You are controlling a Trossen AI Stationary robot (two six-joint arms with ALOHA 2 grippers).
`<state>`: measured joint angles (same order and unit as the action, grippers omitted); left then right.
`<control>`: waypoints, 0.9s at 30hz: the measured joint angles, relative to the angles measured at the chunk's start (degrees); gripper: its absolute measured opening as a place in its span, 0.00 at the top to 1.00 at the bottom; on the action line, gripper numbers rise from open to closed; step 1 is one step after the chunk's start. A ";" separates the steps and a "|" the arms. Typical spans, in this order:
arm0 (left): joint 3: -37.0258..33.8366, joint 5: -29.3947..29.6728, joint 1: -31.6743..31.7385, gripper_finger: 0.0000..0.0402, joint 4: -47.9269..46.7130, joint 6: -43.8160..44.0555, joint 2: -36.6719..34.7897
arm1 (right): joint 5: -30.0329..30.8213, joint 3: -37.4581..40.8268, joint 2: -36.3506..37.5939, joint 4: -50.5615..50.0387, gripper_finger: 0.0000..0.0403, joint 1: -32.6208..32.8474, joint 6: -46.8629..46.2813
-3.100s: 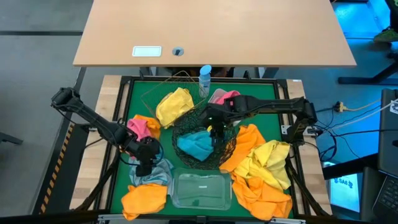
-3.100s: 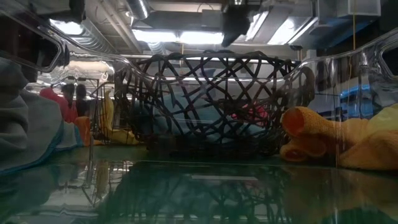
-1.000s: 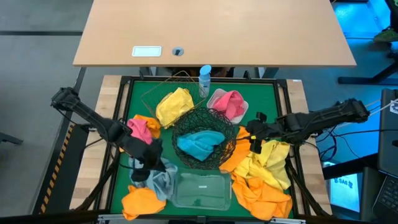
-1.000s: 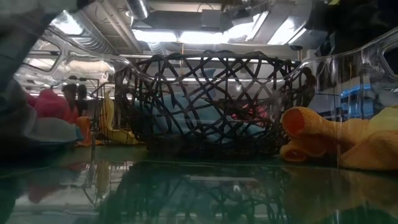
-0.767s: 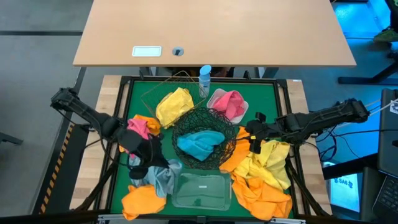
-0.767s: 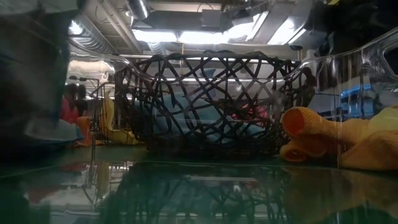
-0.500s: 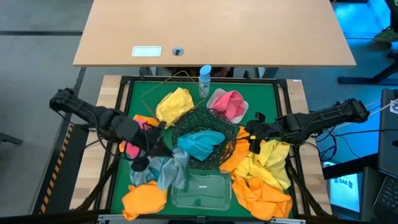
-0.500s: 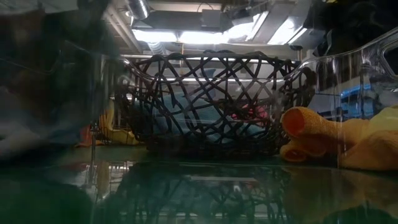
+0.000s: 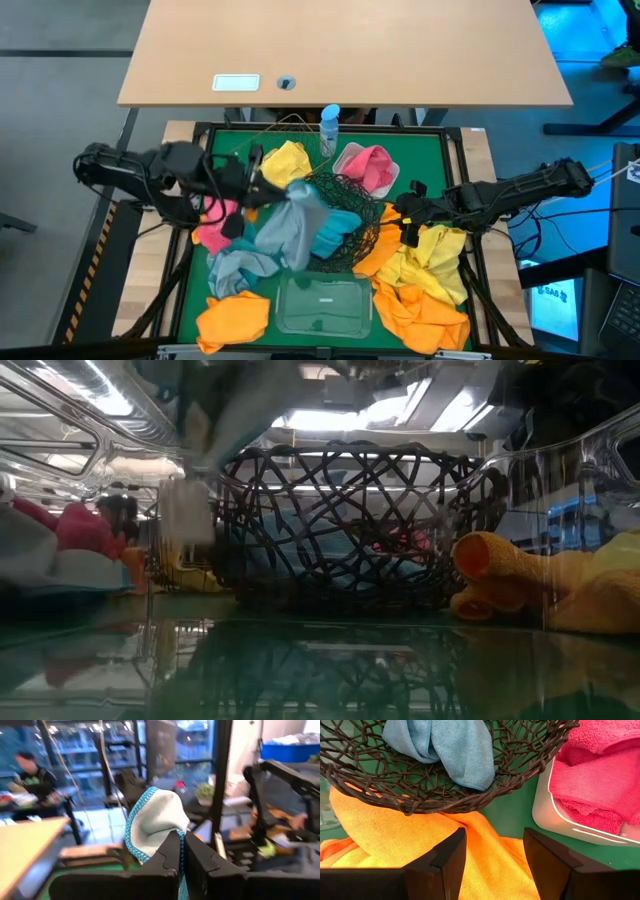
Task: Sort microfiber towel by color & place in baskets
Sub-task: Put the blue microfiber towel into the black wire basket
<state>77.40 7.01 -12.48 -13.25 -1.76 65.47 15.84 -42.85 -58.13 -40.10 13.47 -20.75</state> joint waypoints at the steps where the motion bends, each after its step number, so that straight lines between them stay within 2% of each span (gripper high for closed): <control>1: 0.21 0.00 0.75 0.99 0.70 -0.53 0.00 | 0.00 0.00 -0.02 0.01 0.52 0.00 0.00; 12: 0.53 -0.64 8.98 0.99 11.10 -3.95 1.09 | 0.00 0.00 -0.02 0.00 0.52 0.00 0.00; 20: 0.53 -0.71 10.29 0.99 7.35 -3.21 5.61 | 0.00 0.00 -0.02 -0.02 0.52 0.00 0.00; 27: 0.53 -0.73 9.54 0.99 -0.33 -1.48 11.85 | 0.01 0.00 -0.02 -0.02 0.52 0.00 0.00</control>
<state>77.93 6.28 -2.94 -13.58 -3.25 77.32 15.85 -42.85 -58.15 -40.12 13.47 -20.75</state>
